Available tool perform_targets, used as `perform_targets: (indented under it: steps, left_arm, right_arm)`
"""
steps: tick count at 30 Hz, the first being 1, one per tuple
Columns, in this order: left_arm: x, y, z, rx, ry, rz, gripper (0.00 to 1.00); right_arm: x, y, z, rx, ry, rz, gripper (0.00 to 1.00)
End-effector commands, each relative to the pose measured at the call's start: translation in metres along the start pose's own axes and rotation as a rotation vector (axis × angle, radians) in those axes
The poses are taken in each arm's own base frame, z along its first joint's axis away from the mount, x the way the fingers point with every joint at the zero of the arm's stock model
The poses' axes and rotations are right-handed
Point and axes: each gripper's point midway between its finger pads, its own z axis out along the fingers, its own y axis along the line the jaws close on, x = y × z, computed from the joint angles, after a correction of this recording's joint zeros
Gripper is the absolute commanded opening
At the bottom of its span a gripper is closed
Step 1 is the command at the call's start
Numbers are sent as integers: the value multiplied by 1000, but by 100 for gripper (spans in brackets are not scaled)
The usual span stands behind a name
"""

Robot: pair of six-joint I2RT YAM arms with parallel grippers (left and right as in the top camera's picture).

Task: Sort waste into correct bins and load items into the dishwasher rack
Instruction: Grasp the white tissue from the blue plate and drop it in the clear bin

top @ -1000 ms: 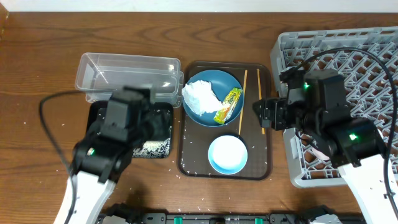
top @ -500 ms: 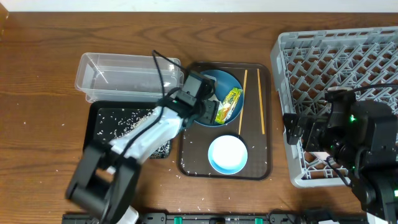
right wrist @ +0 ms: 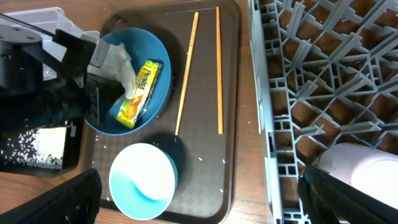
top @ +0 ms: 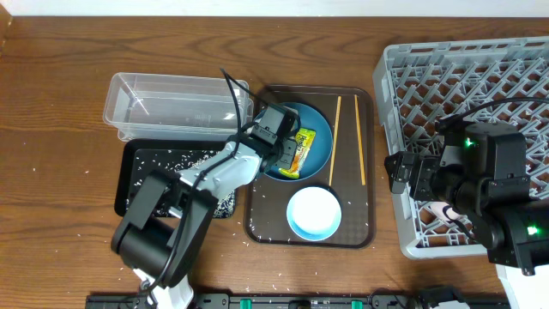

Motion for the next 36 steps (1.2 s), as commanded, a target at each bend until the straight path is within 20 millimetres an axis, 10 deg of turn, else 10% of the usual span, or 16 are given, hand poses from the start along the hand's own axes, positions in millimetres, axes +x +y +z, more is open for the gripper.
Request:
perform_targets:
  steps: [1, 6, 10, 16, 19, 23, 29, 36]
  left_arm:
    - [-42, -15, -47, 68, -141, -43, 6]
    - [-75, -1, -116, 34, -303, -70, 6]
    - [-78, 55, -150, -175, -359, -148, 6]
    - [-73, 131, -141, -354, -340, -268, 8]
    - [-65, 154, -127, -382, -303, -307, 33]
    - [-76, 128, -135, -235, -322, -290, 56]
    - [-89, 49, -153, 36, -359, -175, 59]
    - [-60, -21, -92, 100, -216, 143, 59]
  right_arm:
    - [0, 0, -1, -6, 0, 1, 99]
    - [0, 0, -1, -6, 0, 2, 99]
    - [0, 0, -1, -7, -1, 1, 99]
    - [0, 1, -1, -10, 0, 1, 99]
    - [1, 2, -1, -16, 3, 2, 99]
    - [2, 5, -1, -35, 9, 1, 99]
    - [2, 5, -1, -37, 9, 1, 99]
    - [2, 5, -1, -38, 10, 2, 99]
